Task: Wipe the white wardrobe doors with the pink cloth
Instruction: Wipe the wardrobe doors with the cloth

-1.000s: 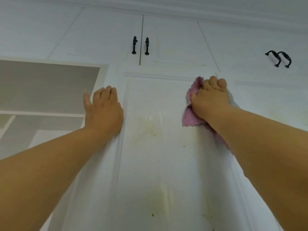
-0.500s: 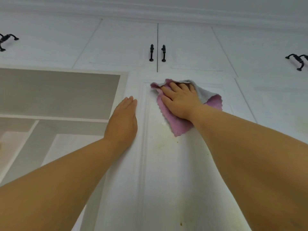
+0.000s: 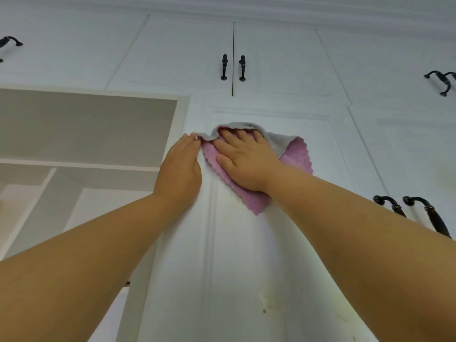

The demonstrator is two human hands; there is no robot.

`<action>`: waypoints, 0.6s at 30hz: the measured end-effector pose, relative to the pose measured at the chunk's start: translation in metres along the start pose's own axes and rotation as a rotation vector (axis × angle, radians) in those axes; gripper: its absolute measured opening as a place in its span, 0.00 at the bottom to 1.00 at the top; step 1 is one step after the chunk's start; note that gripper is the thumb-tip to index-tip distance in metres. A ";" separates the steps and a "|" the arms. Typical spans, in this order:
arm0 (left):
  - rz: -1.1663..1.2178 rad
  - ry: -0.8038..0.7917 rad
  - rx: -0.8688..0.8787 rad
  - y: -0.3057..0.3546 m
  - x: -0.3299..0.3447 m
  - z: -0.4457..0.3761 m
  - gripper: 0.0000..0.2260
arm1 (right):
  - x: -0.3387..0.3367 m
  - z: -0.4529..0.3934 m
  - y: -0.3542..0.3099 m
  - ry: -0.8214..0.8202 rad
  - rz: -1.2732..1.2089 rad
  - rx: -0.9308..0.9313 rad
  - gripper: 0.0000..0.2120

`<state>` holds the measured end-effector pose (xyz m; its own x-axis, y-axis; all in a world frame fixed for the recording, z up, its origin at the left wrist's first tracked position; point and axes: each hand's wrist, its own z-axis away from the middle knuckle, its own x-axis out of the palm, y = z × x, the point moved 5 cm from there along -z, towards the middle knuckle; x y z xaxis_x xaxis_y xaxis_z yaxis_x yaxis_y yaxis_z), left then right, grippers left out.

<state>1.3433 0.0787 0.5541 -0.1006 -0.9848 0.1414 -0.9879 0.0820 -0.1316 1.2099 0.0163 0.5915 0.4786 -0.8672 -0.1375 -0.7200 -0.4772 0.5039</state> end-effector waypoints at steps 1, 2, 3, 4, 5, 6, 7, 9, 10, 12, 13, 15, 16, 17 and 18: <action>0.007 -0.011 0.000 0.000 -0.001 0.002 0.23 | 0.002 0.007 -0.008 0.003 -0.006 0.006 0.29; 0.013 -0.029 -0.001 0.002 -0.003 0.003 0.22 | 0.003 0.014 -0.017 0.014 -0.023 0.012 0.30; 0.024 -0.054 -0.006 0.003 -0.004 0.004 0.21 | 0.004 0.023 -0.027 0.035 -0.046 0.016 0.31; 0.032 -0.074 -0.019 0.005 -0.006 0.005 0.20 | 0.005 0.031 -0.037 0.060 -0.074 0.016 0.31; 0.041 -0.081 -0.036 0.007 -0.008 0.005 0.19 | 0.007 0.040 -0.045 0.084 -0.095 0.014 0.30; 0.044 -0.081 -0.060 0.010 -0.010 0.005 0.18 | 0.009 0.049 -0.052 0.093 -0.108 0.011 0.30; 0.039 -0.078 -0.088 0.012 -0.012 0.006 0.17 | 0.012 0.059 -0.058 0.094 -0.115 0.001 0.30; 0.005 -0.083 -0.126 0.016 -0.014 0.010 0.19 | 0.016 0.076 -0.061 0.080 -0.120 -0.026 0.31; -0.010 -0.080 -0.136 0.016 -0.015 0.013 0.19 | 0.016 0.081 -0.062 0.077 -0.122 -0.046 0.31; -0.029 -0.078 -0.130 0.019 -0.010 0.019 0.17 | 0.015 0.086 -0.056 0.083 -0.134 -0.054 0.30; -0.050 -0.089 -0.120 0.022 -0.008 0.022 0.17 | 0.014 0.086 -0.053 0.088 -0.140 -0.043 0.30; -0.111 -0.120 -0.124 0.025 -0.005 0.029 0.19 | 0.013 0.086 -0.050 0.087 -0.152 -0.005 0.29; -0.133 -0.137 -0.135 0.026 -0.004 0.034 0.21 | 0.014 0.087 -0.049 0.087 -0.149 0.018 0.29; -0.145 -0.150 -0.143 0.025 -0.004 0.039 0.21 | 0.014 0.088 -0.045 0.093 -0.140 0.041 0.30; -0.154 -0.161 -0.145 0.025 -0.004 0.043 0.22 | 0.014 0.089 -0.040 0.096 -0.128 0.069 0.31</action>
<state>1.3245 0.0783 0.5077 0.0606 -0.9981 -0.0106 -0.9979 -0.0609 0.0233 1.2011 0.0104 0.4936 0.6116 -0.7831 -0.1132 -0.6815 -0.5940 0.4274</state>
